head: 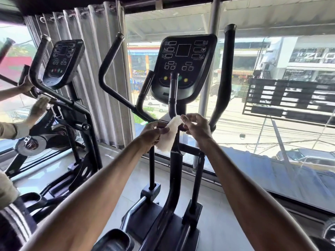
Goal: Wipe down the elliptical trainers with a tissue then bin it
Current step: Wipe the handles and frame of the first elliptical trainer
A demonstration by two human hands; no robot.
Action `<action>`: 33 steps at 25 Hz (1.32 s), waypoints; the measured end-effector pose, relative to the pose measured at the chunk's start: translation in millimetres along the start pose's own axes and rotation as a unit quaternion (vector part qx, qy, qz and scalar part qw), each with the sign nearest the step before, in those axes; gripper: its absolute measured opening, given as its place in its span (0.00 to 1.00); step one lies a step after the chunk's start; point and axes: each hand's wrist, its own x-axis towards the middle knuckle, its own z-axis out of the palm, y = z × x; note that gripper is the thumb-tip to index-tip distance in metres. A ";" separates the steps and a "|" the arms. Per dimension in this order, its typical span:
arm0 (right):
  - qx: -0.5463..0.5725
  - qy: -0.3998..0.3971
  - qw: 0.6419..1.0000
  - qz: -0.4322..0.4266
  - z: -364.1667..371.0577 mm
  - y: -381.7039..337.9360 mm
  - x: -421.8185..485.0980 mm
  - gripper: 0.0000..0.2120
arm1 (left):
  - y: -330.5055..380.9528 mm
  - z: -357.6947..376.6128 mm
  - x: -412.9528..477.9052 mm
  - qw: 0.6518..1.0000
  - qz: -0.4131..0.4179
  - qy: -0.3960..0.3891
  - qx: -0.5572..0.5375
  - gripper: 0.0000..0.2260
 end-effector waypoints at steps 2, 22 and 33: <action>0.062 -0.091 0.991 0.077 -2.3 2.3 -4.7 0.26 | 1.5 4.0 4.1 0.999 0.007 0.026 -0.024 0.11; 0.126 -0.206 0.970 -0.013 -19.4 8.6 3.0 0.15 | 15.4 13.2 0.6 0.996 0.067 0.022 -0.053 0.13; -0.069 -0.167 0.982 -0.063 2.8 2.3 65.8 0.02 | 23.2 -19.1 59.7 0.990 0.095 -0.001 0.104 0.04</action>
